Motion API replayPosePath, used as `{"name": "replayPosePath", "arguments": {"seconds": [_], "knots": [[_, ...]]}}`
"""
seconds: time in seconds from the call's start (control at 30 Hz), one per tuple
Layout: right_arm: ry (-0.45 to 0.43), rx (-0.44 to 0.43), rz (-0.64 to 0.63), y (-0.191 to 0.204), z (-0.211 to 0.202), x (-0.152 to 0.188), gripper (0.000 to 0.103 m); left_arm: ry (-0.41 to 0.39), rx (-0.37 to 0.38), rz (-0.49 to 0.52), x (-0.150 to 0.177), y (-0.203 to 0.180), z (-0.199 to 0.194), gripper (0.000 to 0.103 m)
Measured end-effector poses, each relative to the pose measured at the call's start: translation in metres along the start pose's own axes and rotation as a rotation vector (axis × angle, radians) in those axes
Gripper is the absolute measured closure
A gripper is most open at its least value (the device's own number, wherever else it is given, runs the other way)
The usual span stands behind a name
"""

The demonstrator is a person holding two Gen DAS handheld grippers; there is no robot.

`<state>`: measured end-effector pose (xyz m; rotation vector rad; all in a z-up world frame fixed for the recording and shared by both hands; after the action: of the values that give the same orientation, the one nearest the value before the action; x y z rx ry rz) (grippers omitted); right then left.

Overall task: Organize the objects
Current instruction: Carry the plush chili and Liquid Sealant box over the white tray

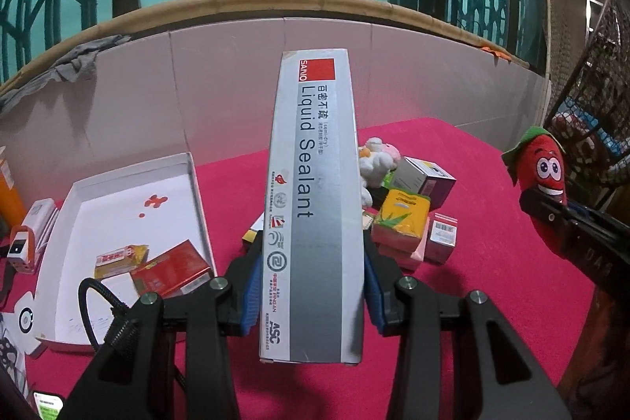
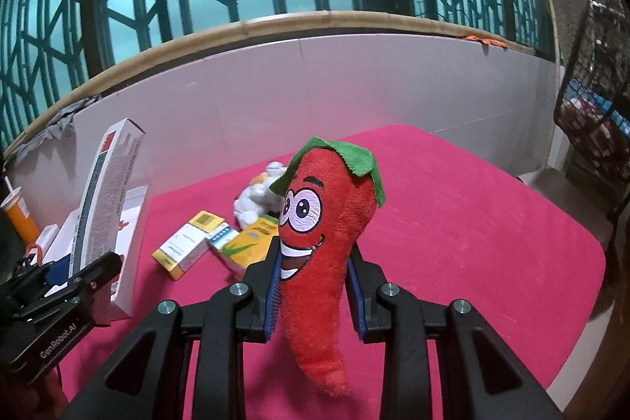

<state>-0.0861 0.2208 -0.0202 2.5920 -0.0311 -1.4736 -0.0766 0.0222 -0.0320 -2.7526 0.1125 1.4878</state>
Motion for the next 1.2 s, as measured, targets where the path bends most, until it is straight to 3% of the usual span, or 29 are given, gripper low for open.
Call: {"name": "replayPosePath", "arguments": {"seconds": [1.2], "knots": [[0.015, -0.129, -0.227, 0.135, 0.014, -0.004, 0.072, -0.030, -0.098, -0.168, 0.003, 0.096, -0.020, 0.061]]}}
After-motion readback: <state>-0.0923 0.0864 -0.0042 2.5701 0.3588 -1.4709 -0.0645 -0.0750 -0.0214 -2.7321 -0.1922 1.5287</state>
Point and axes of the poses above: each gripper's, at about its wrist camera, not at the fingertips, and z roughly the way its jaws point, y to its left, x to its underside, the point moved 8 cm from there along z, roughly the way its jaws point, and after that the axes turned 4 degrees about -x, right-handed, at the moved point
